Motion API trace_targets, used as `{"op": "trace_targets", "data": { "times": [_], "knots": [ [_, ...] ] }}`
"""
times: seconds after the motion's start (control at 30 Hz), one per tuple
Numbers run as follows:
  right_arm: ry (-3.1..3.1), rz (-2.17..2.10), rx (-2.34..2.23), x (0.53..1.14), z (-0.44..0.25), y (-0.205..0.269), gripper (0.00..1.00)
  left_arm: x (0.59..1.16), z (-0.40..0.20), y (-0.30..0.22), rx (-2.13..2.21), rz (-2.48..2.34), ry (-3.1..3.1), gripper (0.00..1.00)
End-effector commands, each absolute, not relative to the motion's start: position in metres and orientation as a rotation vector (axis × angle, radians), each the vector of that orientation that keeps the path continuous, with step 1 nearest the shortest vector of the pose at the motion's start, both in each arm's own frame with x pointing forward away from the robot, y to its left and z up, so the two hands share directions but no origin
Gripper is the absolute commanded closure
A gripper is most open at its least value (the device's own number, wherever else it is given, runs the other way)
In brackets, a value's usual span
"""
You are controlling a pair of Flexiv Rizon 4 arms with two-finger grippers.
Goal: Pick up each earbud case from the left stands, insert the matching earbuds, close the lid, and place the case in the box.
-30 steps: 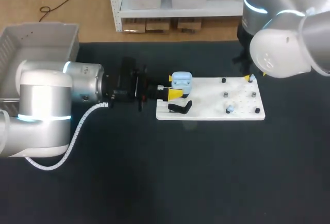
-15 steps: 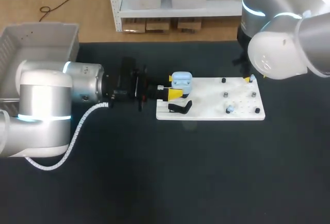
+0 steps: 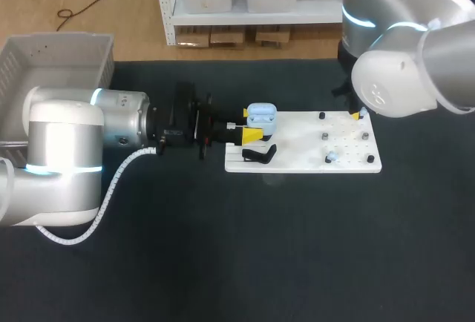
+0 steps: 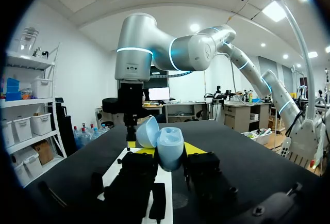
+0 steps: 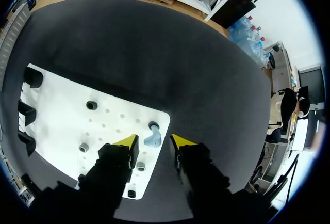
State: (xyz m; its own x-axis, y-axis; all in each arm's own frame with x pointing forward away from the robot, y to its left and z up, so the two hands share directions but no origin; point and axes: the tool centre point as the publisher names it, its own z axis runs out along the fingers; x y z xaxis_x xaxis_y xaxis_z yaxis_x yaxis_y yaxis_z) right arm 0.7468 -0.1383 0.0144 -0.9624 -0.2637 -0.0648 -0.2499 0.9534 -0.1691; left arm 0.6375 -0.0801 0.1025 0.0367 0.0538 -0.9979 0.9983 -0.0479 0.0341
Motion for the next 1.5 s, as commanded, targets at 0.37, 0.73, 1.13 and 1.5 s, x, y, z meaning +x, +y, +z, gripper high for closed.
{"op": "trace_targets", "data": {
  "times": [0.37, 0.73, 1.13, 1.5],
  "knots": [
    [3.015, -0.259, -0.395, 0.744, 0.012, -0.136, 0.7, 0.638, 0.102, -0.08, 1.302, -1.193, 1.199, 1.0],
    [3.013, -0.269, -0.399, 0.744, 0.01, -0.135, 0.78, 0.638, 0.102, -0.08, 1.302, -1.193, 1.199, 1.0],
    [3.014, -0.279, -0.397, 0.744, 0.01, -0.136, 1.0, 0.638, 0.102, -0.08, 1.302, -1.193, 1.199, 1.0],
    [2.997, -0.281, -0.374, 0.732, 0.039, -0.136, 1.0, 0.638, 0.102, -0.08, 1.302, -1.193, 1.199, 1.0]
  ]
}}
